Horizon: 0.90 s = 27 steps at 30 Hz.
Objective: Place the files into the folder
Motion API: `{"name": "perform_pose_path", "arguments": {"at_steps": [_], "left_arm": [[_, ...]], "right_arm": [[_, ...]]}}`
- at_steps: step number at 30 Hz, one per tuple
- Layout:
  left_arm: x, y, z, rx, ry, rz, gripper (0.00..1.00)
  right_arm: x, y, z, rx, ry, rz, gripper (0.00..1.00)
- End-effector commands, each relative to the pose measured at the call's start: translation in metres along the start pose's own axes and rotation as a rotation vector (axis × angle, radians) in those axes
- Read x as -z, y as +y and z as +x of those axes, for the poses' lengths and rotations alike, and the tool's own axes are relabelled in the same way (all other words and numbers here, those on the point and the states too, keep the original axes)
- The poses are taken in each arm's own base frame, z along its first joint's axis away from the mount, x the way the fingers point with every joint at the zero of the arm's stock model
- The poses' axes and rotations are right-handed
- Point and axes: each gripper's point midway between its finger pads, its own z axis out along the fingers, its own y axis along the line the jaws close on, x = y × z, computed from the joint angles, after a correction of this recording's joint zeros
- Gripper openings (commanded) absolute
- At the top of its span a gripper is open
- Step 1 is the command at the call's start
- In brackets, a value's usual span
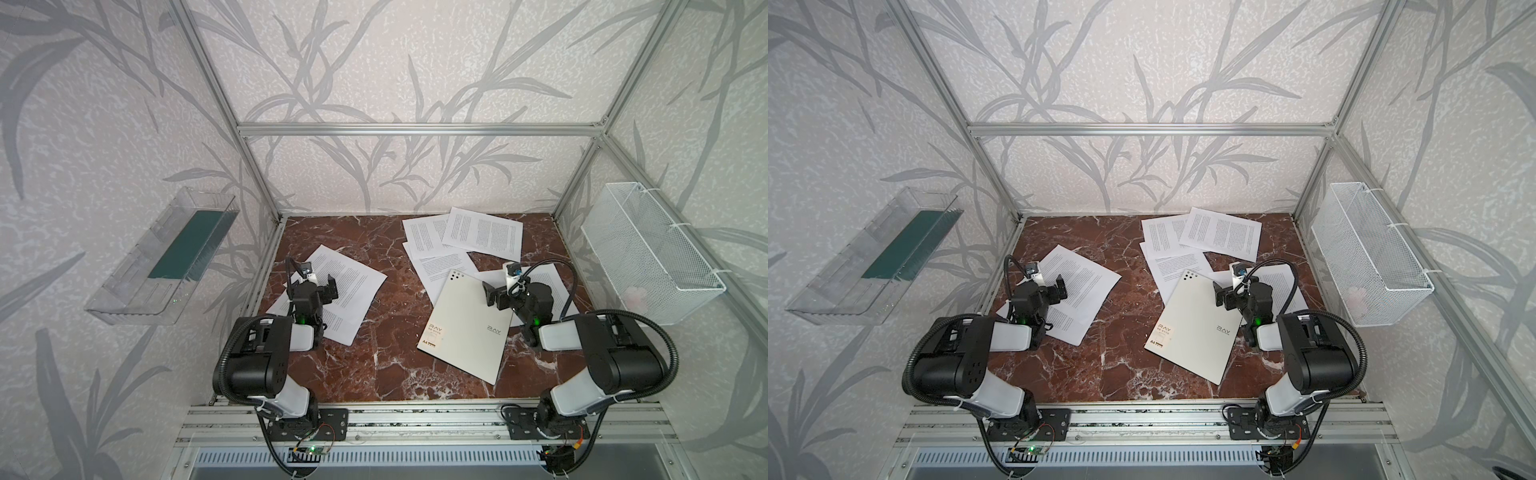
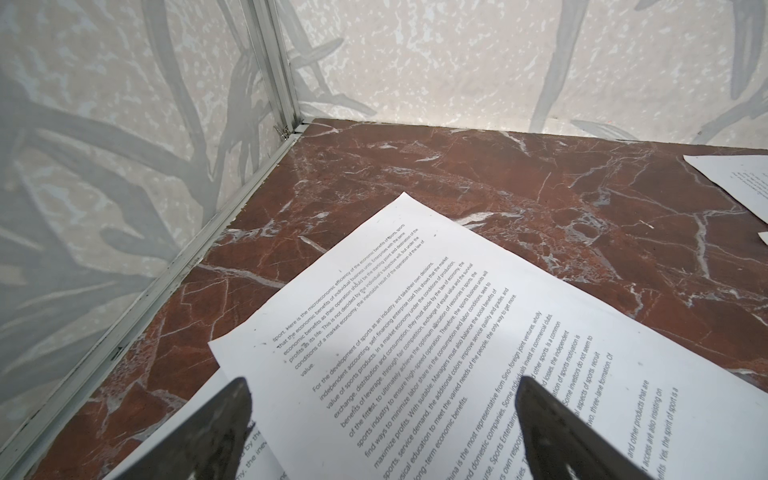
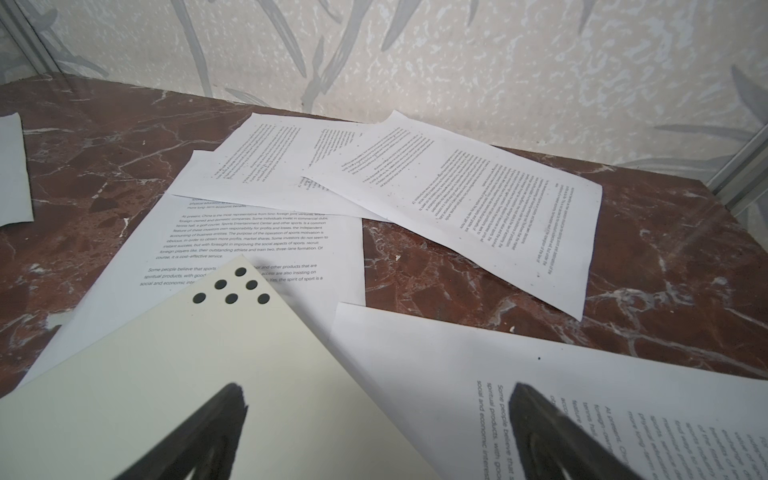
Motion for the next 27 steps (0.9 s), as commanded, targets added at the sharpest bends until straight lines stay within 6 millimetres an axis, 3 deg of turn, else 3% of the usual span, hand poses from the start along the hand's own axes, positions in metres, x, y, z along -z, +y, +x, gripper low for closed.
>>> {"name": "perform_pose_path", "arguments": {"at_steps": [1, 21, 22, 23, 24, 27], "left_arm": [[-0.002, -0.001, -0.006, -0.010, -0.020, 0.001, 0.99], [0.003, -0.003, -0.012, -0.017, -0.045, 0.004, 0.99], [0.007, -0.001, -0.018, -0.015, -0.053, -0.005, 0.99], [0.010, 0.001, -0.023, -0.015, -0.045, -0.018, 0.99], [0.013, 0.004, -0.032, -0.010, -0.042, -0.033, 0.99], [0.029, 0.003, -0.062, 0.034, -0.026, -0.043, 0.99]], "right_arm": [[-0.001, 0.000, -0.008, 0.018, -0.028, -0.004, 0.99], [-0.001, 0.000, -0.008, 0.018, -0.027, -0.005, 0.99], [-0.001, -0.003, -0.007, 0.011, -0.025, 0.011, 0.99], [-0.002, -0.019, -0.006, -0.028, -0.013, 0.107, 0.99], [0.002, -0.032, -0.011, -0.057, -0.019, 0.180, 0.99], [0.026, -0.037, -0.053, -0.045, 0.014, 0.251, 0.99]]}}
